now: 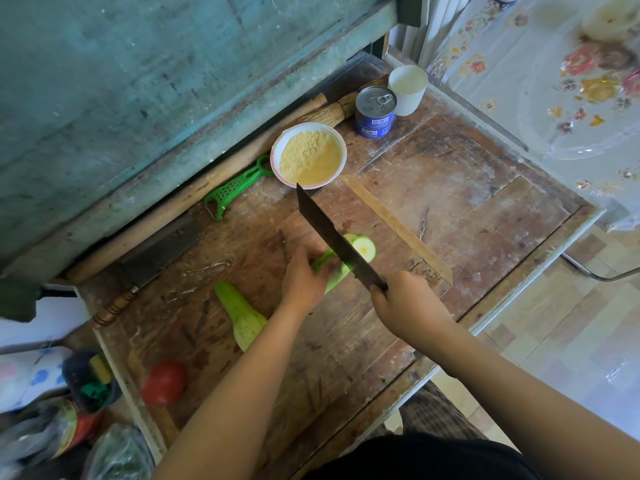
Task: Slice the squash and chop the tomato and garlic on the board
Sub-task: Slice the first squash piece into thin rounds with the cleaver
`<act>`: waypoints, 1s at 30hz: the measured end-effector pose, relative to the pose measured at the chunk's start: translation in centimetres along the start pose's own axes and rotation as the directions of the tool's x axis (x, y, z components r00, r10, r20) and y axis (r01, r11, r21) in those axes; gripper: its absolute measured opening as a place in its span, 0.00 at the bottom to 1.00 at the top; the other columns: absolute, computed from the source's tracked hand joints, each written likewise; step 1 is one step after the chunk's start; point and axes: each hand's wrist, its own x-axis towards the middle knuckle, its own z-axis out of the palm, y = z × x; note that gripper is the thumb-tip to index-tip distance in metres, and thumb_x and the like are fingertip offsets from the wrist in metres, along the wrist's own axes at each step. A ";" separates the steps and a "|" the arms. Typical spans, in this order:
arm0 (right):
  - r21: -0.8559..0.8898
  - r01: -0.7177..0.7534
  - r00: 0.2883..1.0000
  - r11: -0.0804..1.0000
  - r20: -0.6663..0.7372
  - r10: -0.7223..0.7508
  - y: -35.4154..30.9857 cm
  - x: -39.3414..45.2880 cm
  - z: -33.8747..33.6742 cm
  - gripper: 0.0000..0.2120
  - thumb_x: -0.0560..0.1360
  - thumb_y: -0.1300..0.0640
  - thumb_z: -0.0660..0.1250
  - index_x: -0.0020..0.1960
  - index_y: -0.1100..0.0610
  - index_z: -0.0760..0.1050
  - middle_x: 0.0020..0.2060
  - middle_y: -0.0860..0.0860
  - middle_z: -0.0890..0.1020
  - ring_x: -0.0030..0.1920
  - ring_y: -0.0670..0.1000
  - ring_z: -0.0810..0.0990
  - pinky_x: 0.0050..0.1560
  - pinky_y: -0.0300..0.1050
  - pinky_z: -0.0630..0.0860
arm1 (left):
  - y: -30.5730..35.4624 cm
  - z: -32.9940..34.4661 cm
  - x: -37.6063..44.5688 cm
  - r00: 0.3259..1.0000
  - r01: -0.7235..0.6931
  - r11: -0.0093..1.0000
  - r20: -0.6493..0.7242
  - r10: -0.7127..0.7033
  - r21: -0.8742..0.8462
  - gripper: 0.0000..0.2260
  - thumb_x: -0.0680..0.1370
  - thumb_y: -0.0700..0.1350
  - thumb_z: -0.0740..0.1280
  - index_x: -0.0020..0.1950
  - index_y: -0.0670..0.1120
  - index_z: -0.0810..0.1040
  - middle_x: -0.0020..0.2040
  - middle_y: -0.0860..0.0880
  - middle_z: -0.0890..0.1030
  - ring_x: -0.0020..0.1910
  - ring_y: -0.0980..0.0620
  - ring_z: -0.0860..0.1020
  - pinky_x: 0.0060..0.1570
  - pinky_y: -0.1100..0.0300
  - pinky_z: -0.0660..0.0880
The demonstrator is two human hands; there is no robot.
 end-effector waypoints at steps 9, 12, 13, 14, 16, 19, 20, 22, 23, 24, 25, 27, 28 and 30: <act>-0.023 -0.006 1.000 1.000 -0.028 0.005 -0.2 0.1 0.3 0.15 0.81 0.55 0.55 0.41 0.61 0.73 0.27 0.52 0.70 0.25 0.51 0.67 0.26 0.41 0.63 | 0.5 0.0 -0.2 1.000 0.005 0.999 0.017 -0.004 -0.039 0.12 0.74 0.53 0.70 0.48 0.50 0.69 0.47 0.52 0.76 0.47 0.50 0.76 0.44 0.55 0.71; -0.019 -0.010 1.000 1.000 -0.022 0.010 -0.4 0.3 0.4 0.15 0.81 0.56 0.55 0.42 0.62 0.74 0.27 0.52 0.69 0.25 0.51 0.66 0.26 0.40 0.62 | 0.5 -0.1 -0.3 1.000 0.006 0.999 0.020 -0.005 -0.049 0.11 0.74 0.53 0.70 0.46 0.52 0.69 0.46 0.52 0.76 0.47 0.50 0.76 0.45 0.54 0.72; -0.019 -0.016 1.000 1.000 -0.013 0.015 -0.4 0.3 0.3 0.15 0.81 0.56 0.55 0.42 0.62 0.74 0.27 0.52 0.69 0.24 0.51 0.66 0.26 0.40 0.62 | 0.5 -0.1 -0.2 1.000 0.003 0.999 0.021 -0.002 -0.054 0.11 0.74 0.52 0.70 0.45 0.53 0.68 0.46 0.52 0.76 0.47 0.50 0.76 0.44 0.54 0.71; -0.016 -0.023 1.000 1.000 -0.004 0.023 -0.5 0.5 0.3 0.14 0.81 0.56 0.55 0.42 0.62 0.74 0.27 0.52 0.69 0.24 0.51 0.66 0.25 0.41 0.62 | 0.5 -0.1 -0.2 1.000 -0.001 0.998 0.022 0.002 -0.061 0.10 0.74 0.52 0.70 0.45 0.53 0.68 0.46 0.52 0.77 0.47 0.50 0.76 0.44 0.54 0.71; -0.013 -0.035 0.999 0.999 0.007 0.035 -0.6 0.7 0.4 0.15 0.81 0.56 0.55 0.41 0.61 0.73 0.27 0.52 0.69 0.24 0.51 0.66 0.25 0.41 0.63 | 0.4 -0.1 -0.1 1.000 -0.005 0.997 0.027 0.007 -0.071 0.10 0.75 0.52 0.70 0.47 0.51 0.69 0.47 0.51 0.77 0.47 0.50 0.77 0.43 0.55 0.72; -0.027 -0.048 0.999 0.998 0.012 0.049 -0.8 0.9 0.5 0.16 0.80 0.57 0.55 0.36 0.59 0.69 0.27 0.52 0.69 0.25 0.51 0.67 0.26 0.40 0.63 | 0.3 -0.1 0.0 0.999 -0.001 0.997 0.032 0.004 -0.077 0.11 0.75 0.52 0.70 0.49 0.50 0.70 0.48 0.50 0.78 0.47 0.50 0.77 0.44 0.55 0.72; -0.029 -0.054 0.998 0.998 0.015 0.054 -0.9 1.0 0.5 0.16 0.80 0.57 0.55 0.34 0.58 0.68 0.27 0.52 0.69 0.25 0.51 0.67 0.26 0.40 0.63 | 0.3 0.0 0.1 0.999 0.000 0.997 0.035 0.003 -0.079 0.11 0.75 0.52 0.70 0.48 0.50 0.70 0.48 0.50 0.78 0.47 0.50 0.77 0.45 0.54 0.72; -0.030 -0.063 0.998 0.998 0.021 0.063 -1.0 1.3 0.5 0.16 0.80 0.57 0.55 0.34 0.58 0.67 0.28 0.52 0.69 0.25 0.51 0.67 0.26 0.41 0.63 | 0.2 0.1 0.1 0.999 -0.003 0.997 0.033 0.006 -0.079 0.11 0.75 0.52 0.70 0.48 0.50 0.70 0.48 0.50 0.78 0.48 0.49 0.77 0.46 0.52 0.72; -0.030 -0.068 0.997 0.997 0.023 0.069 -1.0 1.4 0.5 0.16 0.80 0.57 0.55 0.35 0.58 0.67 0.28 0.52 0.70 0.26 0.51 0.67 0.26 0.41 0.64 | 0.3 0.1 0.2 1.000 -0.003 0.997 0.029 0.005 -0.076 0.11 0.75 0.52 0.70 0.48 0.49 0.70 0.48 0.50 0.78 0.48 0.49 0.77 0.46 0.52 0.72; -0.032 -0.073 0.997 0.997 0.026 0.073 -1.1 1.6 0.6 0.15 0.80 0.57 0.55 0.35 0.58 0.68 0.28 0.52 0.70 0.26 0.51 0.67 0.26 0.41 0.64 | 0.2 0.1 0.2 1.000 -0.002 0.997 0.025 0.004 -0.074 0.11 0.75 0.51 0.70 0.49 0.49 0.70 0.48 0.50 0.77 0.48 0.49 0.76 0.45 0.53 0.72; -0.036 -0.077 0.997 0.996 0.029 0.078 -1.1 1.7 0.7 0.16 0.80 0.57 0.55 0.35 0.58 0.68 0.28 0.52 0.70 0.26 0.51 0.67 0.26 0.41 0.64 | 0.3 0.1 0.2 1.000 -0.002 0.997 0.025 0.004 -0.073 0.12 0.74 0.51 0.70 0.49 0.48 0.70 0.48 0.50 0.77 0.48 0.49 0.76 0.44 0.54 0.71; -0.040 -0.083 0.996 0.996 0.037 0.084 -1.1 1.9 0.7 0.16 0.80 0.57 0.55 0.33 0.58 0.67 0.28 0.52 0.69 0.26 0.51 0.67 0.26 0.41 0.63 | 0.3 0.0 0.1 0.999 0.006 0.997 0.032 -0.004 -0.075 0.12 0.75 0.52 0.70 0.49 0.48 0.70 0.48 0.50 0.77 0.48 0.49 0.76 0.44 0.55 0.70; -0.038 -0.085 0.995 0.996 0.041 0.087 -1.1 2.1 0.8 0.17 0.80 0.57 0.55 0.33 0.58 0.66 0.27 0.52 0.69 0.26 0.51 0.67 0.25 0.41 0.62 | 0.2 0.0 0.1 0.999 0.011 0.997 0.034 -0.009 -0.074 0.11 0.75 0.52 0.70 0.49 0.49 0.70 0.48 0.50 0.78 0.48 0.49 0.76 0.44 0.55 0.71; -0.031 -0.097 0.994 0.995 0.054 0.099 -1.1 2.7 0.9 0.18 0.80 0.57 0.55 0.32 0.58 0.66 0.27 0.52 0.69 0.25 0.51 0.67 0.25 0.41 0.63 | 0.1 0.1 0.2 1.000 0.014 0.998 0.027 -0.013 -0.061 0.11 0.74 0.52 0.70 0.48 0.50 0.69 0.49 0.50 0.78 0.49 0.49 0.76 0.44 0.55 0.71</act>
